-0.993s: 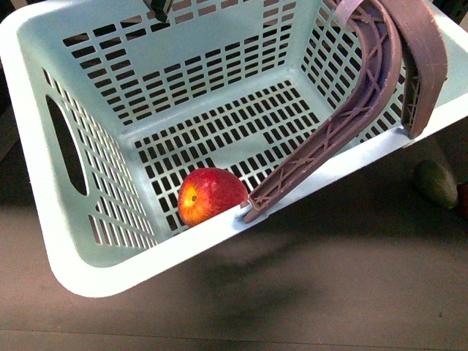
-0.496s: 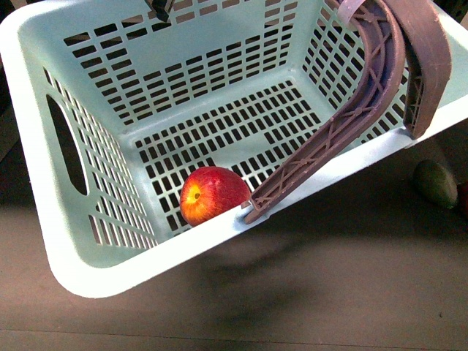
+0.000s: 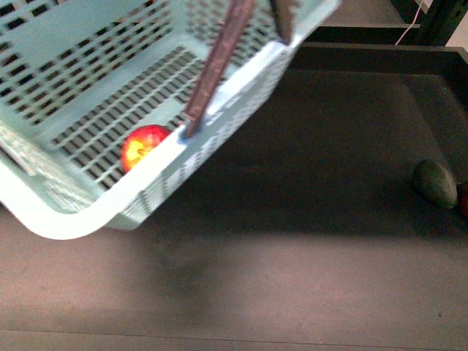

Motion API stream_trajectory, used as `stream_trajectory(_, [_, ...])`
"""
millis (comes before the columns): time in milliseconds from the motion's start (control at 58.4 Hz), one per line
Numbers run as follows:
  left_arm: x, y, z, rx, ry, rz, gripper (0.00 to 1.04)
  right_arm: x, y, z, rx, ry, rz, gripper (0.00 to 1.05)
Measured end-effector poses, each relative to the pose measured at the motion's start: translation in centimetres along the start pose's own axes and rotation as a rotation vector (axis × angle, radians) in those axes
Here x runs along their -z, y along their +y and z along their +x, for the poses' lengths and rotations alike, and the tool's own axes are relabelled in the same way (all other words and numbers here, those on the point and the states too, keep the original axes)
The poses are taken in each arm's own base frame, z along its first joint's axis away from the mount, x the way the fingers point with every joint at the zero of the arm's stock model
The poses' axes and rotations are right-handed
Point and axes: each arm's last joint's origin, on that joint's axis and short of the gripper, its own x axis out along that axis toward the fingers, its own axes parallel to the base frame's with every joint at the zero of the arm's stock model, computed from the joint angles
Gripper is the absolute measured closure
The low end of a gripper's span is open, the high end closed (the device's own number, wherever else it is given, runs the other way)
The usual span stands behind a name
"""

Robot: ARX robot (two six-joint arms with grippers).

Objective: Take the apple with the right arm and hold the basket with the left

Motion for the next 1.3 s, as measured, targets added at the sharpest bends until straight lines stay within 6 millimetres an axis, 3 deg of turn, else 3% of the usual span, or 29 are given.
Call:
stream_trajectory(188, [-4.8,3.5,0.3,-0.118,-0.225,-0.162,0.9,0.0,0.0,0.0,0.0,0.0,0.0,0.09])
stream_trajectory(445, [-7.8,8.9,2.7,-0.274,-0.328,-0.302,0.9,0.0,0.0,0.0,0.0,0.0,0.0,0.09])
stream_trajectory(753, [-8.9,11.5,3.8,-0.365,-0.394,-0.363,0.9,0.0,0.0,0.0,0.0,0.0,0.0,0.09])
stream_trajectory(1096, [-8.9,14.8,2.4,-0.452,-0.437,-0.443,0.9,0.0,0.0,0.0,0.0,0.0,0.0,0.09])
stream_trajectory(1301, [-9.0,15.0,2.2,-0.466,-0.435,-0.453,0.9,0.0,0.0,0.0,0.0,0.0,0.0,0.09])
